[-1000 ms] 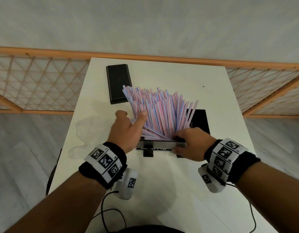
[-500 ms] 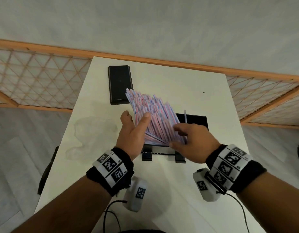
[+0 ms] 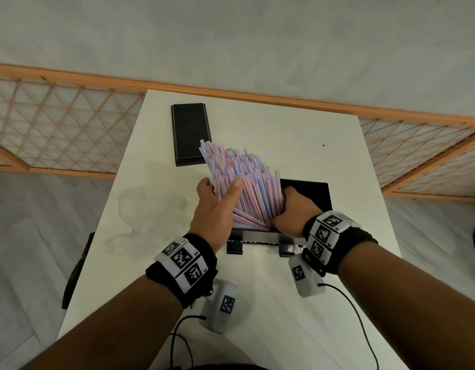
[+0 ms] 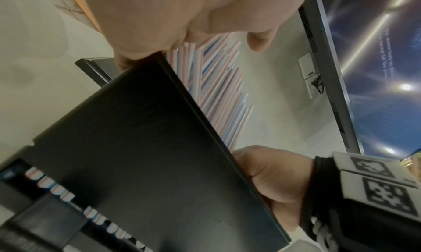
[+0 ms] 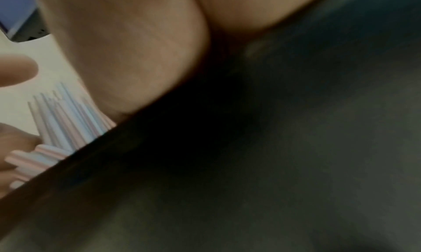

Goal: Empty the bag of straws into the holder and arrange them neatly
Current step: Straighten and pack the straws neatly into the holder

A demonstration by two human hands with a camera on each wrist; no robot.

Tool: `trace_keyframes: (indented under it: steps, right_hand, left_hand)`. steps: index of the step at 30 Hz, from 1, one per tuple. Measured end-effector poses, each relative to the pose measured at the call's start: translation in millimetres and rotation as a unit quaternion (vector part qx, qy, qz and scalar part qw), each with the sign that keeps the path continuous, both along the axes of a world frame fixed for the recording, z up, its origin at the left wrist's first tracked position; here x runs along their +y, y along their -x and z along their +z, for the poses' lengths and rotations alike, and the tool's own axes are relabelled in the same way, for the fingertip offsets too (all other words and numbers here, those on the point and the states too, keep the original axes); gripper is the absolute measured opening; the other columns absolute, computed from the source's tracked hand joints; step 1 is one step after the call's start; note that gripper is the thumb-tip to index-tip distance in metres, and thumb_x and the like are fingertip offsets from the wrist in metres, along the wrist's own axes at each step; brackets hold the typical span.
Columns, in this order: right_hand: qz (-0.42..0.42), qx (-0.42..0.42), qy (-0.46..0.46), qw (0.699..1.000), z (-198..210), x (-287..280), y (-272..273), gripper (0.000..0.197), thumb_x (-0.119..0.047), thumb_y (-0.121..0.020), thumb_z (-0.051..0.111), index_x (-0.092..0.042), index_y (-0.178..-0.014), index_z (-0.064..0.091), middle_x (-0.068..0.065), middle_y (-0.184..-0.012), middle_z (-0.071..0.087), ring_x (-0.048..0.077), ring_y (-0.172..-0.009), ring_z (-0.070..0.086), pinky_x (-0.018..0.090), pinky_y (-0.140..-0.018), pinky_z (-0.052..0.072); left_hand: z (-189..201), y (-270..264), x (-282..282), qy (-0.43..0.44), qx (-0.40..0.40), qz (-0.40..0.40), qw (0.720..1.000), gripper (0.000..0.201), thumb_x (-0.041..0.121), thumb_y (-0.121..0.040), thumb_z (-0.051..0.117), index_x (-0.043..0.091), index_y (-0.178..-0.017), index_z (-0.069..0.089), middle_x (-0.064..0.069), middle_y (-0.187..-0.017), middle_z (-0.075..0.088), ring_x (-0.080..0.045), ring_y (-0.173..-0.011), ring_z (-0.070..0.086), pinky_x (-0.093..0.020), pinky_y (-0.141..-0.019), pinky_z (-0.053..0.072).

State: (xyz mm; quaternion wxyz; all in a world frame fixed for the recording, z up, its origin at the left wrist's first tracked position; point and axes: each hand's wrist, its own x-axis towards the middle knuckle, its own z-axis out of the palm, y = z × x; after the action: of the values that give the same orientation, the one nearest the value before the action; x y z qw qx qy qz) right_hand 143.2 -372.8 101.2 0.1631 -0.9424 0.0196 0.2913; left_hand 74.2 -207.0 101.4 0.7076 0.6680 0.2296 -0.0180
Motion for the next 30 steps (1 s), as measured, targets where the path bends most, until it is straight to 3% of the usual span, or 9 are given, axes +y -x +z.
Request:
trace_keyframes:
  steps: [4, 8, 12, 17, 21, 23, 25, 28, 30]
  right_hand:
    - [0.006, 0.020, 0.034, 0.999, 0.7, 2.7, -4.7, 0.044, -0.023, -0.076, 0.074, -0.006, -0.112, 0.055, 0.006, -0.096, 0.061, 0.023, -0.084, 0.061, 0.028, -0.065, 0.050]
    - [0.080, 0.011, 0.044, 0.996, 6.8, 7.3, -4.1, 0.017, -0.011, -0.080, 0.065, -0.012, -0.097, 0.063, 0.008, -0.093, 0.067, 0.027, -0.084, 0.065, 0.028, -0.067, 0.049]
    - [0.138, -0.077, -0.007, 0.987, 27.8, 13.8, 0.4, 0.034, -0.005, -0.085, 0.057, -0.013, -0.118, 0.054, 0.005, -0.097, 0.060, 0.027, -0.087, 0.056, 0.025, -0.074, 0.039]
    - [0.207, -0.189, -0.040, 0.959, 33.6, 18.7, -1.7, 0.027, -0.013, -0.087, 0.060, -0.015, -0.114, 0.054, 0.011, -0.104, 0.062, 0.033, -0.096, 0.057, 0.028, -0.071, 0.030]
    - [0.173, -0.216, -0.089, 0.957, 21.6, 0.9, 4.3, 0.040, -0.017, -0.080, 0.073, -0.015, -0.116, 0.057, 0.005, -0.105, 0.057, 0.024, -0.094, 0.054, 0.021, -0.073, 0.028]
    - [0.151, -0.276, -0.111, 0.943, 23.7, -13.8, 6.1, 0.037, -0.019, -0.073, 0.080, -0.015, -0.104, 0.061, 0.002, -0.096, 0.058, 0.019, -0.082, 0.050, 0.020, -0.070, 0.028]
    - [0.133, -0.309, -0.082, 0.938, 28.6, -28.0, 4.2, 0.029, -0.023, -0.071, 0.083, -0.016, -0.086, 0.058, -0.001, -0.080, 0.056, 0.018, -0.070, 0.046, 0.025, -0.063, 0.027]
    - [0.101, -0.233, -0.004, 0.967, 31.8, -41.0, -3.5, 0.032, -0.028, -0.077, 0.081, -0.016, -0.070, 0.052, -0.003, -0.066, 0.055, 0.019, -0.062, 0.046, 0.026, -0.053, 0.030]
    - [0.094, -0.175, 0.030, 0.979, 27.9, -42.5, -7.4, 0.030, -0.030, -0.080, 0.078, -0.018, -0.068, 0.053, -0.002, -0.070, 0.058, 0.021, -0.068, 0.051, 0.026, -0.054, 0.032]
  left_hand:
    - [-6.3, -0.7, 0.8, -0.011, -0.001, -0.005, 1.000, 0.125, 0.100, -0.054, 0.054, 0.029, -0.153, 0.023, 0.003, -0.153, 0.046, -0.020, -0.137, 0.049, -0.048, -0.115, 0.039]
    - [-4.3, -1.1, 0.9, -0.008, -0.005, -0.004, 1.000, 0.112, 0.088, -0.065, 0.055, 0.021, -0.150, 0.027, 0.011, -0.137, 0.058, -0.014, -0.126, 0.057, -0.045, -0.112, 0.043]
    - [-6.2, -0.6, 2.1, 0.016, -0.013, 0.011, 1.000, 0.110, 0.087, -0.065, 0.058, 0.019, -0.147, 0.031, 0.009, -0.133, 0.061, -0.015, -0.123, 0.060, -0.046, -0.110, 0.044]
    - [-4.1, 1.4, 3.6, 0.077, -0.052, 0.060, 0.994, 0.127, 0.092, -0.056, 0.065, 0.014, -0.149, 0.029, -0.009, -0.145, 0.052, -0.025, -0.133, 0.054, -0.053, -0.113, 0.040]
    - [3.4, 2.4, 3.9, 0.091, -0.078, 0.087, 0.989, 0.126, 0.089, -0.057, 0.066, 0.006, -0.145, 0.032, -0.018, -0.145, 0.049, -0.029, -0.133, 0.052, -0.054, -0.113, 0.041]
    - [3.6, 1.0, 5.9, 0.083, -0.072, 0.085, 0.990, 0.124, 0.088, -0.057, 0.066, 0.008, -0.146, 0.031, -0.016, -0.148, 0.047, -0.025, -0.135, 0.051, -0.046, -0.112, 0.044]
    - [2.9, -1.7, 7.8, 0.054, -0.052, 0.070, 0.995, 0.123, 0.087, -0.055, 0.065, 0.016, -0.149, 0.029, -0.007, -0.152, 0.044, -0.017, -0.136, 0.048, -0.027, -0.104, 0.045]
    - [-2.0, -5.9, 7.4, 0.007, -0.035, 0.045, 0.998, 0.122, 0.087, -0.048, 0.075, 0.028, -0.145, 0.031, 0.001, -0.146, 0.051, -0.017, -0.131, 0.054, -0.040, -0.107, 0.048]
    - [-4.2, -7.3, 6.4, -0.033, -0.021, 0.023, 0.999, 0.121, 0.082, -0.045, 0.082, 0.033, -0.144, 0.031, 0.005, -0.142, 0.056, -0.015, -0.126, 0.059, -0.045, -0.107, 0.049]
